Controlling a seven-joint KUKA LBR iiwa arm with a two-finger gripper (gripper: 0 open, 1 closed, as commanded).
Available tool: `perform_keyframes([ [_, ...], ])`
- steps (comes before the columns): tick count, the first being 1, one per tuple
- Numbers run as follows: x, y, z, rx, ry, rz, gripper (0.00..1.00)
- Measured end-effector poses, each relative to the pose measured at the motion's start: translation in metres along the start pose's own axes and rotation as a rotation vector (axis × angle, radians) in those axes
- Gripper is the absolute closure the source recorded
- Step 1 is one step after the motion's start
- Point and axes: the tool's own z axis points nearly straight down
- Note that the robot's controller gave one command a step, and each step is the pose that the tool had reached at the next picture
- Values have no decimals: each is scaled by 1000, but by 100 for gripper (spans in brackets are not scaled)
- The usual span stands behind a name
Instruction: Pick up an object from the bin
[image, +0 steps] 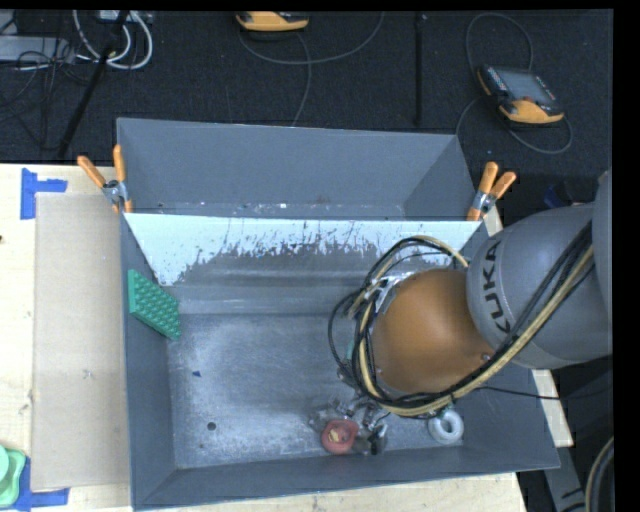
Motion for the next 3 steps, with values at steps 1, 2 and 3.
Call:
perform_keyframes([
  [1,-1,0,-15,-8,10,4,100],
  [2,-2,0,-71,-5,7,8,100],
  [3,-4,-1,-115,-6,8,12,100],
])
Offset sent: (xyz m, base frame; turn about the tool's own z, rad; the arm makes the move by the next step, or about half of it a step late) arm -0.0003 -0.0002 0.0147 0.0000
